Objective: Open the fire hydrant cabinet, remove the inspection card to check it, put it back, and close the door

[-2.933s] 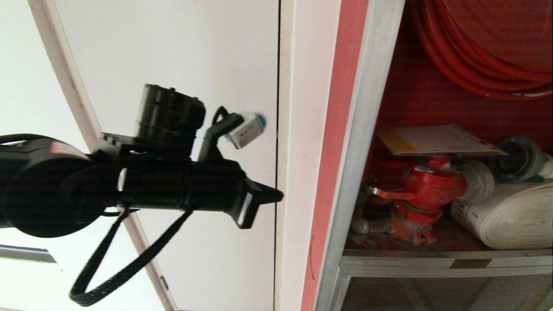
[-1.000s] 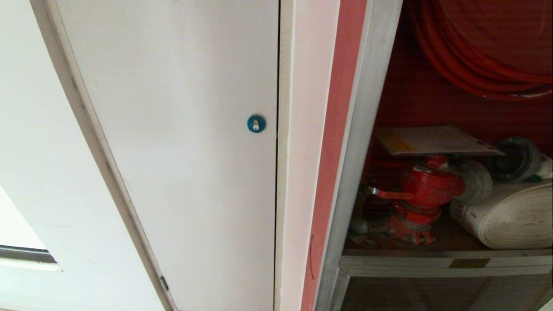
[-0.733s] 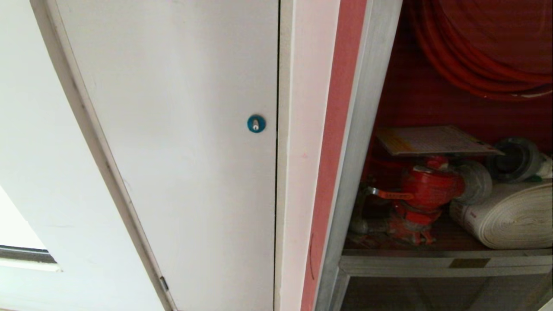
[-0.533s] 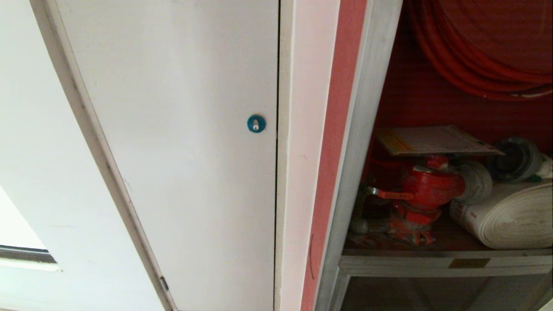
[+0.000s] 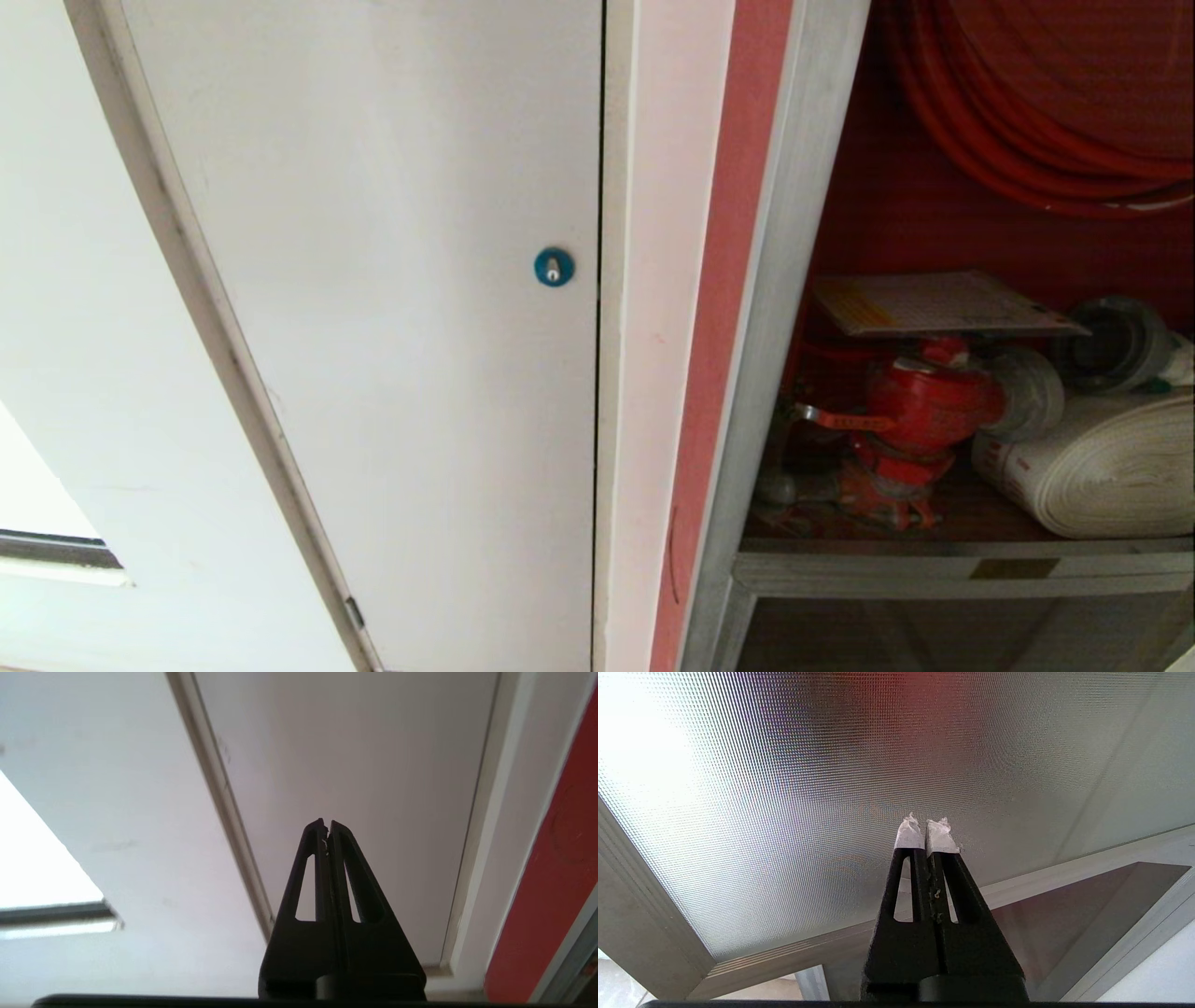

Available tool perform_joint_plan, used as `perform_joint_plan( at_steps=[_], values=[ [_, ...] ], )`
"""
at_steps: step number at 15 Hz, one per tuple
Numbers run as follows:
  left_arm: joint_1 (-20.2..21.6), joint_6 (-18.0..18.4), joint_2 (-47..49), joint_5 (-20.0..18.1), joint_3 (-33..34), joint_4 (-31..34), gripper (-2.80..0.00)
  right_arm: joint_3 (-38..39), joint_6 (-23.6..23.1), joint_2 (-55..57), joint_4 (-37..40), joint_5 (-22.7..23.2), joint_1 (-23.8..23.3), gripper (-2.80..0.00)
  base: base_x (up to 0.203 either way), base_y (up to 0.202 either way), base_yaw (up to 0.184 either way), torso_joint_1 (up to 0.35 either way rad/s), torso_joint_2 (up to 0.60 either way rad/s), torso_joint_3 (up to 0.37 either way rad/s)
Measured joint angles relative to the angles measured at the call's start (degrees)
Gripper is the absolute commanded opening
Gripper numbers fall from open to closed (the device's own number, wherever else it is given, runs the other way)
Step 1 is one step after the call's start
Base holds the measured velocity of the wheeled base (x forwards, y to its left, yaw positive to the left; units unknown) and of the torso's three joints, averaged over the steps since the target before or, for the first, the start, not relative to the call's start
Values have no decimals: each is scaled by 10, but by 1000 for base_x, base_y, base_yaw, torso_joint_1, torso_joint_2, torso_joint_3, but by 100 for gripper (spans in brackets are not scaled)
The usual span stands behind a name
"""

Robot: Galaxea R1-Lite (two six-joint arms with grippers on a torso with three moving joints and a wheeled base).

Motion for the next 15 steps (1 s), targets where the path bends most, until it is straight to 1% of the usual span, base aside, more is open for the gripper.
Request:
perform_joint_plan(
  at_steps=[1,5,7,10,15],
  values=[
    [0,-3,0,5,0,14,-280,0,0,0,0,0,0,-280,0,0,0,0,0,0],
    [0,-14,0,7,0,44,-280,0,0,0,0,0,0,-280,0,0,0,0,0,0],
    [0,-37,0,7,0,46,-280,0,0,0,0,0,0,-280,0,0,0,0,0,0],
    [0,-58,0,7,0,46,-280,0,0,0,0,0,0,-280,0,0,0,0,0,0],
    [0,-63,0,7,0,45,-280,0,0,0,0,0,0,-280,0,0,0,0,0,0]
  ],
)
